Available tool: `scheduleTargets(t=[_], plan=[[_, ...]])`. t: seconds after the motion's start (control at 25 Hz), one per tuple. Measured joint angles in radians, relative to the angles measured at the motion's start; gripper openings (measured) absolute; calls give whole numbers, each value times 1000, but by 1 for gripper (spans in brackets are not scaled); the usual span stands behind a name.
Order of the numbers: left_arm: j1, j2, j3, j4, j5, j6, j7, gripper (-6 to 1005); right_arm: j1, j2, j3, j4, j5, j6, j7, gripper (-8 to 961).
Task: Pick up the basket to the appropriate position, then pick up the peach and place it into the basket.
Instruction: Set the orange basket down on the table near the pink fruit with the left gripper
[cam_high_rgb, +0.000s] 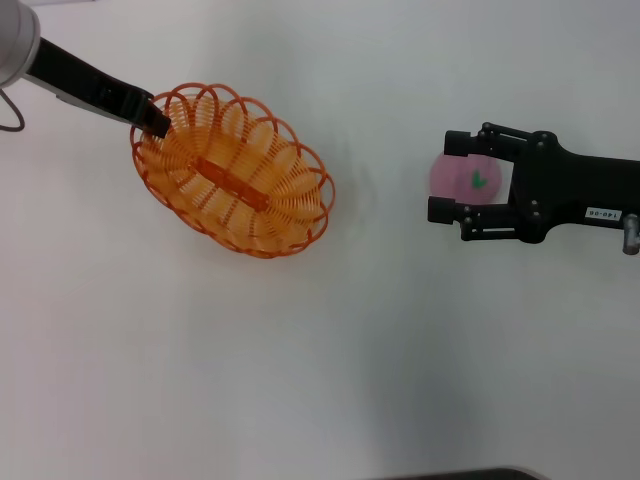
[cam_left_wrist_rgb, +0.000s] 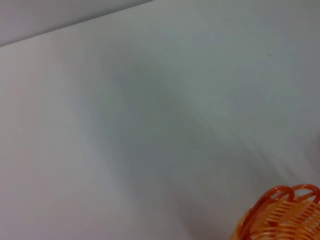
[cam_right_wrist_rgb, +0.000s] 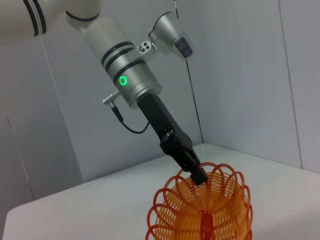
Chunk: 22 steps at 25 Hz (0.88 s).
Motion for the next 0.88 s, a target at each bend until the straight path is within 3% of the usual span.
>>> scheduleTargets(t=[0.4,0.88], plan=[[3,-1,-6,0,-11,7,-15,61,2,-3,-1,-3,0,-11,2,944],[52,-42,-78,9,-41,-44,-192,60,2,-14,37,-13,14,2,1,944]])
